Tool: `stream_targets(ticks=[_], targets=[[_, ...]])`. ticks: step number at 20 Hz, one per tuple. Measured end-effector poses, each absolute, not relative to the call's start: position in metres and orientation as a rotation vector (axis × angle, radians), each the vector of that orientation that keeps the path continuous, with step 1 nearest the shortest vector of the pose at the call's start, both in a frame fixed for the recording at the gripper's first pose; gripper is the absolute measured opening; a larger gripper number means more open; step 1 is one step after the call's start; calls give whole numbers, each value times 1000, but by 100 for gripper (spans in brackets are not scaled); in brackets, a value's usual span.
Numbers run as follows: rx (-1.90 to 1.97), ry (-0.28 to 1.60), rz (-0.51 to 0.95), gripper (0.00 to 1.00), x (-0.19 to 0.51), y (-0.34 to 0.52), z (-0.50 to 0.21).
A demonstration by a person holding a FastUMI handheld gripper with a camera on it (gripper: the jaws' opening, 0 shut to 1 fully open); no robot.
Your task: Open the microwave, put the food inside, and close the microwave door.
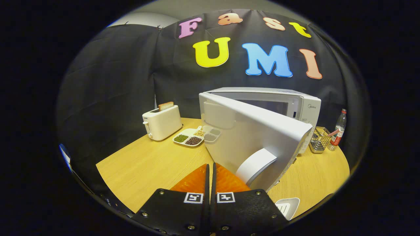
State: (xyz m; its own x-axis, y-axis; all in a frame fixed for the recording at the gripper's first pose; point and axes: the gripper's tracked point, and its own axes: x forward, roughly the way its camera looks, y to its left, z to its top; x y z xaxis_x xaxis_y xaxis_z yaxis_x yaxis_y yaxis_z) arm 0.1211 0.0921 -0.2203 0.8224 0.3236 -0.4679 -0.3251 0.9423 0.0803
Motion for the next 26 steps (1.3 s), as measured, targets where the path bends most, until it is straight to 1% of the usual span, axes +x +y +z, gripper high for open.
stream_targets(ticks=[15, 26], targets=[[-34, 452, 295, 1, 182, 31, -213], [-24, 436, 230, 1, 245, 3, -223]])
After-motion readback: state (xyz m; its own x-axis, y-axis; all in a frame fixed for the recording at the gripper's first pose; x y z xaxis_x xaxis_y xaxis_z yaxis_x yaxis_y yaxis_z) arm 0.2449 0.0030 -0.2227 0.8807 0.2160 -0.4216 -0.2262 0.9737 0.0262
